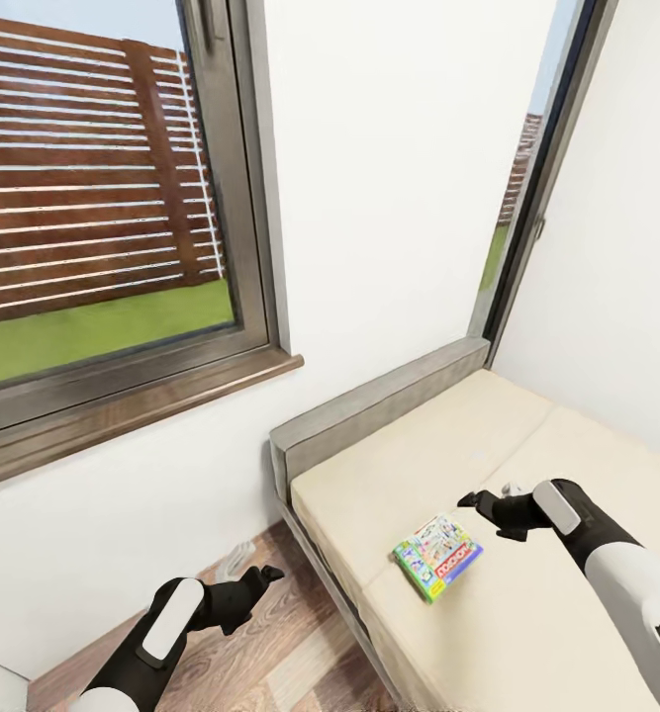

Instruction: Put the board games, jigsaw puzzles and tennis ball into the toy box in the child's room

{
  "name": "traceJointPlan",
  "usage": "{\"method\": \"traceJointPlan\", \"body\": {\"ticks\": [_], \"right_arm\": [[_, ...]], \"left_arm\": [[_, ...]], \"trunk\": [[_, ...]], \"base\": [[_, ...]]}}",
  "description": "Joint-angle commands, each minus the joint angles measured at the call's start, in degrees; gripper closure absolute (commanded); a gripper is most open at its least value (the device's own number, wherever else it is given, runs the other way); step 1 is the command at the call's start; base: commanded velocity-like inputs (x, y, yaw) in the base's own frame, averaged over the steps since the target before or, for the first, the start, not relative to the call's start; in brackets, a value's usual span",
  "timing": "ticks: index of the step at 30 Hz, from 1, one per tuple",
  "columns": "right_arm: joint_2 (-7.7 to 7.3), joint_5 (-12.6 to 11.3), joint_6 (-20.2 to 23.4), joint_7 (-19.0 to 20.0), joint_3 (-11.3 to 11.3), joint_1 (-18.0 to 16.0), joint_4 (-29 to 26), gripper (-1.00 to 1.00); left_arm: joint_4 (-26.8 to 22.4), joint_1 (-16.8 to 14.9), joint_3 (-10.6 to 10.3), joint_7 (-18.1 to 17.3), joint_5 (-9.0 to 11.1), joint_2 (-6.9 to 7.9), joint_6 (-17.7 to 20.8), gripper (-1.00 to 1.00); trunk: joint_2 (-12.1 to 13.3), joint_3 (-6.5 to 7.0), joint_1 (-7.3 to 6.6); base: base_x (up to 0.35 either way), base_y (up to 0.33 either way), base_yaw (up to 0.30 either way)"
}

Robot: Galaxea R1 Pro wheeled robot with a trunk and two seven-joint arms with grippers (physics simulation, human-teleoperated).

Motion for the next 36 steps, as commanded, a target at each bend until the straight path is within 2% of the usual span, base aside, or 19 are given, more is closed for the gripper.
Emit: {"method": "traceJointPlan", "body": {"ticks": [1,17,36], "right_arm": [[-0.06,-0.14,0.15,0.01,0.28,-0.03,-0.05,-1.00],[-0.70,-0.16,-0.25,-0.48,0.00,-0.05,-0.05,-1.00],[-0.53,-0.04,0.43,-0.48,0.02,0.04,0.04,-1.00]], "left_arm": [[-0.09,-0.02,-0.06,0.54,0.62,0.01,0.11,-1.00],[-0.09,-0.02,-0.06,0.53,0.64,0.01,0.09,-1.00],[-0.14,-0.02,-0.06,0.56,0.65,0.01,0.09,-1.00]], "trunk": [[-0.45,-0.34,0.22],[-6.87,-4.71,3.74],[-6.87,-6.21,3.74]], "base": [[0.000,0.000,0.000],[0.000,0.000,0.000],[0.000,0.000,0.000]]}}
